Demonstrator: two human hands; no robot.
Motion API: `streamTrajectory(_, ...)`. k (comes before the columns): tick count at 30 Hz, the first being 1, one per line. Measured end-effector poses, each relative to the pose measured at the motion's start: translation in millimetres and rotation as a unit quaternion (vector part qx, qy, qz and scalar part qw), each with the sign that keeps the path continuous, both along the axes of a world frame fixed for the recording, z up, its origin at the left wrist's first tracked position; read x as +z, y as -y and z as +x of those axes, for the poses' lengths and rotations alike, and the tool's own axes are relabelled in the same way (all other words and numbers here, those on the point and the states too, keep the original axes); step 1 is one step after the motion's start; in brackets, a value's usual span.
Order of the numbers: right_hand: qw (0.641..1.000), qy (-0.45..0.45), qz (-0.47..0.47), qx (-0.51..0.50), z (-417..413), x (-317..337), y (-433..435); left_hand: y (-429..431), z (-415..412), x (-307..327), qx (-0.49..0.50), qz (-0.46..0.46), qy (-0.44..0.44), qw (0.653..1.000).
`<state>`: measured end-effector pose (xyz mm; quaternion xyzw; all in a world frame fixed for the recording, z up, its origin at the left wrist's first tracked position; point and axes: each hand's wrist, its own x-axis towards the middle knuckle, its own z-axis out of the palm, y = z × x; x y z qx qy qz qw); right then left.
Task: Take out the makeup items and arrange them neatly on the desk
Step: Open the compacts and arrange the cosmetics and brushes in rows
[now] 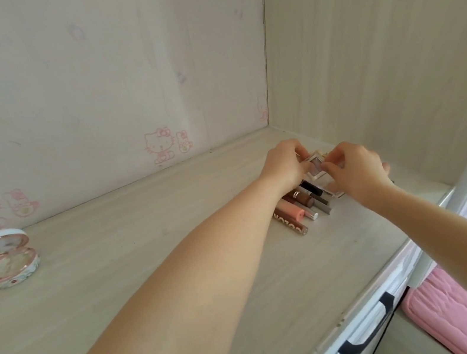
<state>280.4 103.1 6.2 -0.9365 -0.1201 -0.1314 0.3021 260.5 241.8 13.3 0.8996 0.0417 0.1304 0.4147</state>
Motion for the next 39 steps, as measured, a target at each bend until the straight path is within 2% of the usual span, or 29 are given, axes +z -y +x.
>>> streamTrajectory(5,0.995,0.012,0.069,0.077,-25,17,-2,-15,-38,20,-0.010,-0.063,0.014,0.998)
streamTrajectory(11,0.983,0.072,0.094,0.142,-75,38,-19,-36,-98,41,-0.019,-0.140,0.038,0.989)
streamTrajectory(16,0.975,0.071,0.120,0.173,-122,54,-36,-50,-155,55,-0.007,-0.186,0.057,0.981)
streamTrajectory(22,0.968,0.025,0.148,0.202,-176,58,-60,-73,-226,58,0.023,-0.256,0.035,0.966)
streamTrajectory(26,0.959,-0.001,0.163,0.231,-209,51,-78,-84,-274,50,0.052,-0.359,0.023,0.931)
streamTrajectory(31,0.938,-0.071,0.174,0.292,-246,43,-99,-101,-327,34,0.063,-0.485,-0.009,0.872)
streamTrajectory(35,0.921,-0.112,0.166,0.335,-270,34,-112,-113,-364,22,0.058,-0.533,-0.035,0.843)
streamTrajectory(39,0.914,-0.116,0.131,0.367,-293,30,-123,-123,-393,15,0.067,-0.552,-0.048,0.830)
